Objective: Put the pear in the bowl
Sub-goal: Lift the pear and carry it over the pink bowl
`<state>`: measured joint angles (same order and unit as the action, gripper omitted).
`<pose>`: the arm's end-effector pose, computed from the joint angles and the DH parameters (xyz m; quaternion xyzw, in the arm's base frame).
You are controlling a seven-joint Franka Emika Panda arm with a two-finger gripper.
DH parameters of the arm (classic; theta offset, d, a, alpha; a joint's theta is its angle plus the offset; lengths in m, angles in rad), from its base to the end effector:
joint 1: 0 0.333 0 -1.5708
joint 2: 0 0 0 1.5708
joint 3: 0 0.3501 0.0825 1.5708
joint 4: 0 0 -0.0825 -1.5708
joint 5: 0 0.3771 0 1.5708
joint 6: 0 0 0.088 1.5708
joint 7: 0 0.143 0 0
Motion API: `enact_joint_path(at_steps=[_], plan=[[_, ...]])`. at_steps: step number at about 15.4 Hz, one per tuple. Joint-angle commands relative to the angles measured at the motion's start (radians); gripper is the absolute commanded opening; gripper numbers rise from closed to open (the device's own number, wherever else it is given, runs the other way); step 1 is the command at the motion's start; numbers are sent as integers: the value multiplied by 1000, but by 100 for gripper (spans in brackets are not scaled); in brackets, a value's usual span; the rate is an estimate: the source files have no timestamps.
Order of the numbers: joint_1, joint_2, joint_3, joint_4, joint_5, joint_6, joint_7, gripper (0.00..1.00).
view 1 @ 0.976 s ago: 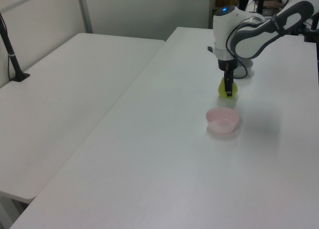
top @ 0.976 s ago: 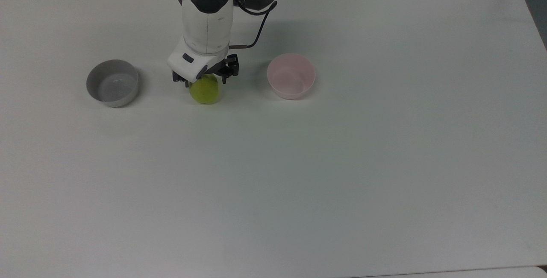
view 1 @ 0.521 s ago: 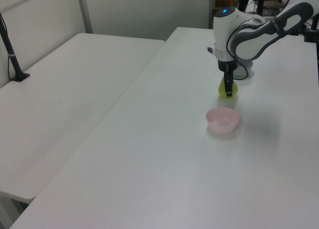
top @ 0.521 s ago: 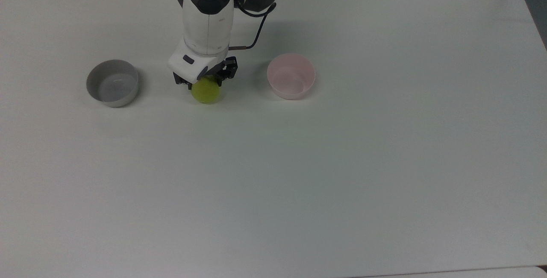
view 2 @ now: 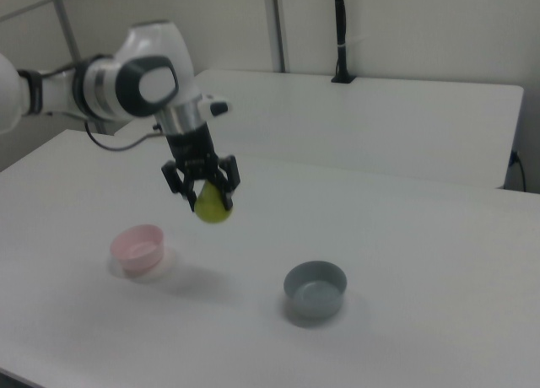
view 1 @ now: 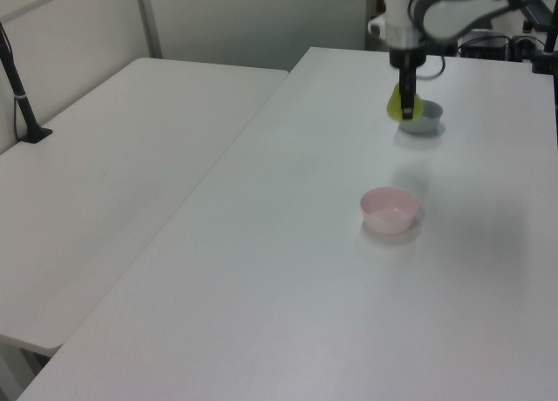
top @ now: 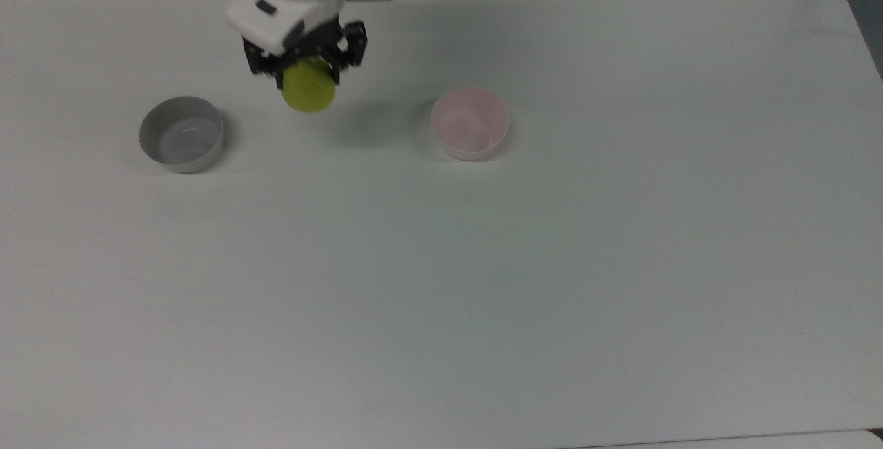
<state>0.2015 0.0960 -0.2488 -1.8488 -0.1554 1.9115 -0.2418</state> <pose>0.5789 -0.0399 0.4700 0.9886 0.1240 -0.0274 0.0814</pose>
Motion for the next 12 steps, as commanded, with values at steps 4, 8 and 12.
enact_joint_path(at_steps=[4, 8, 12], plan=[[33, -47, -37, 77, 2, -111, -45, 28], [139, -44, -26, 80, 72, -111, 28, 28], [281, -32, -26, 80, 76, -109, 75, 29]])
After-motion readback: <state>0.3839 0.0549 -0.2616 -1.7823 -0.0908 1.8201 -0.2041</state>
